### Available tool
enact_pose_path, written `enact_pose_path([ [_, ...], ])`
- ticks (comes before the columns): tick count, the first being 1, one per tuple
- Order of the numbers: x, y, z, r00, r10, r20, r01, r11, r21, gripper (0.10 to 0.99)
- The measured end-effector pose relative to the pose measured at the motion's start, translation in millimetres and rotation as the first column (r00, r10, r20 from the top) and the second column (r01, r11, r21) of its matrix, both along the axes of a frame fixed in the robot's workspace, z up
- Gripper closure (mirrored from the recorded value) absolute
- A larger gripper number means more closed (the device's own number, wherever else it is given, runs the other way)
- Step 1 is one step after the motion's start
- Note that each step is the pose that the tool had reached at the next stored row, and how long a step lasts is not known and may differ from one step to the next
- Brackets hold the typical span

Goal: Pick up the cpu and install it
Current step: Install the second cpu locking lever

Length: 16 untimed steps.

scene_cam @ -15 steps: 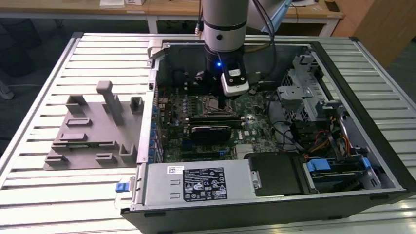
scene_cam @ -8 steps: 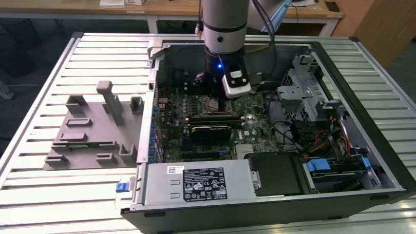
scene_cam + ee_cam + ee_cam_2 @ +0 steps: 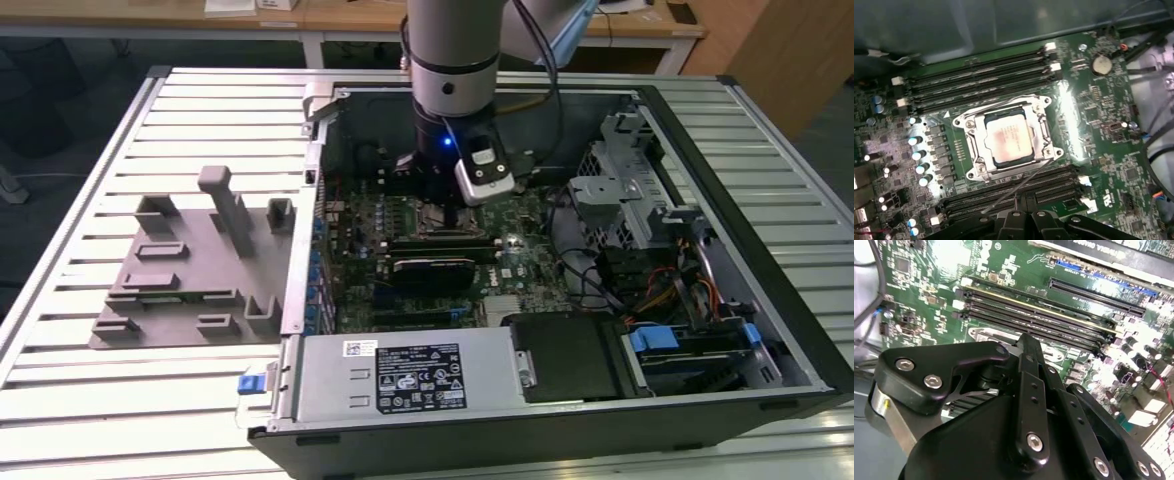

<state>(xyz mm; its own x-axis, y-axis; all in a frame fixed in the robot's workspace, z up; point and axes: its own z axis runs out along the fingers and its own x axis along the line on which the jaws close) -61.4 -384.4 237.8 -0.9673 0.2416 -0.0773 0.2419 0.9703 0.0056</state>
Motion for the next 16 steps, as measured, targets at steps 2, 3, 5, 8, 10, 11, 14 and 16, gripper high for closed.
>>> enact_pose_path([
  [2, -2.9, 0.0, -2.2, 0.9999, 0.012, 0.0, -0.012, 0.9999, 0.003, 0.98],
  [3, -4.3, 0.0, -3.2, 0.9999, 0.017, 0.0, -0.017, 0.9999, 0.004, 0.98],
  [5, -6.7, 0.0, -5.0, 0.9996, 0.027, 0.0002, -0.028, 0.9996, 0.006, 0.98],
  [8, -9.6, 0.1, -6.7, 0.9992, 0.04, 0.0001, -0.04, 0.9992, 0.006, 0.98],
  [10, -11.1, 0.0, -8.0, 0.9989, 0.048, 0.0002, -0.048, 0.9988, 0.008, 0.98],
  [11, -12.0, 0.0, -8.7, 0.9986, 0.052, 0.0003, -0.052, 0.9986, 0.009, 0.98],
  [14, -13.5, -0.2, -10.6, 0.9978, 0.066, 0.0007, -0.066, 0.9976, 0.018, 0.98],
  [16, -14.6, -0.4, -12.1, 0.9972, 0.075, 0.0013, -0.075, 0.9969, 0.025, 0.98],
])
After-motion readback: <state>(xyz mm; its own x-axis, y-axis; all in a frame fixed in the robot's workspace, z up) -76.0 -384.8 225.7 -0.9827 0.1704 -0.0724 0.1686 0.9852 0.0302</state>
